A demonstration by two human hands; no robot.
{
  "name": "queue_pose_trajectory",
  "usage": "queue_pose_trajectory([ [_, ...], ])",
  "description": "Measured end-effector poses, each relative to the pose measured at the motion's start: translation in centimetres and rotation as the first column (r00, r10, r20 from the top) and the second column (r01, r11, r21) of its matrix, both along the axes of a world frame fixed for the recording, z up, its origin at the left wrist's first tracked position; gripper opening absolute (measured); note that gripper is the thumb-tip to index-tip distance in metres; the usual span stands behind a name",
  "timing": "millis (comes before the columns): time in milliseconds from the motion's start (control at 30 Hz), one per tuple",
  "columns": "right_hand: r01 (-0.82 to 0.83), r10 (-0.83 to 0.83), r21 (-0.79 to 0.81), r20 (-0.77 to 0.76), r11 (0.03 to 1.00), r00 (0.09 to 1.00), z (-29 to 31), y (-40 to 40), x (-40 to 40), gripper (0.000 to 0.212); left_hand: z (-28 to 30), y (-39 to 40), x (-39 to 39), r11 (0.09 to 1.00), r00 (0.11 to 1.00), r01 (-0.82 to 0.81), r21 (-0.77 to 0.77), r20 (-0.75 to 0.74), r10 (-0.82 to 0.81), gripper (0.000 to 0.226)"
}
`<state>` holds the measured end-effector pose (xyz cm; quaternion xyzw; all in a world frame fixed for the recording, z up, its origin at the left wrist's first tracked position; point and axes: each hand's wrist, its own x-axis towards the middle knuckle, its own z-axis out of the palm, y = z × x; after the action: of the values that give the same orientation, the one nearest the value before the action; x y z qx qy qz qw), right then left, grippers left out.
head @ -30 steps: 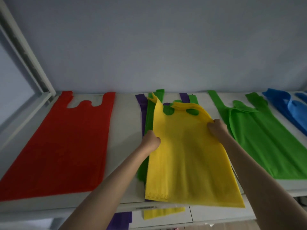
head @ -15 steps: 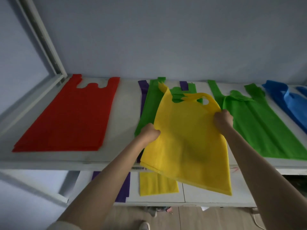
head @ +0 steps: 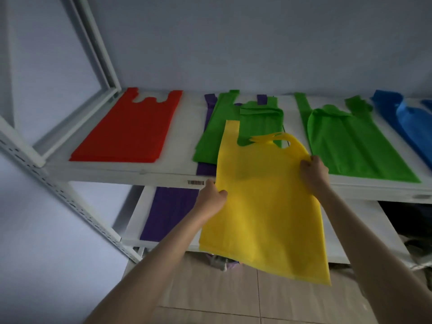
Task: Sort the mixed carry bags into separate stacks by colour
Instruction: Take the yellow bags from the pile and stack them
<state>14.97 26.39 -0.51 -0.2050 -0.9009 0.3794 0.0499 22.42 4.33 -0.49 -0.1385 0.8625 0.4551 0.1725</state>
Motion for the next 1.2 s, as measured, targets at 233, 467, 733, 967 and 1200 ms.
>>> queue_pose_trajectory([
  [233,0.038,-0.02,-0.198,0.091,0.979,0.996,-1.3,-0.4,4.7,0.049,-1.3,-0.5,4.0,0.999,1.0,-0.002,0.043,-0.001,0.002,0.051],
  [467,0.098,-0.053,-0.265,0.172,0.959,0.984,-5.8,-1.6,10.2,0.048,-5.5,-2.9,8.3,0.999,0.993,0.036,0.023,0.115,-0.039,0.057],
  [733,0.088,-0.016,-0.196,0.342,0.977,0.94,-11.2,-2.1,11.2,0.041,-10.5,-3.5,8.4,0.998,0.968,0.055,-0.03,0.246,-0.046,0.054],
  [967,0.088,-0.008,-0.16,0.445,0.983,0.895,-17.3,-2.1,7.4,0.041,-16.6,-3.3,4.5,0.999,0.947,0.0,-0.038,0.32,0.012,0.053],
  [1200,0.029,0.052,-0.145,0.528,0.989,0.847,-25.7,-4.3,-0.9,0.043,-24.9,-3.7,-3.4,0.995,0.929,0.019,-0.095,0.37,0.018,0.052],
])
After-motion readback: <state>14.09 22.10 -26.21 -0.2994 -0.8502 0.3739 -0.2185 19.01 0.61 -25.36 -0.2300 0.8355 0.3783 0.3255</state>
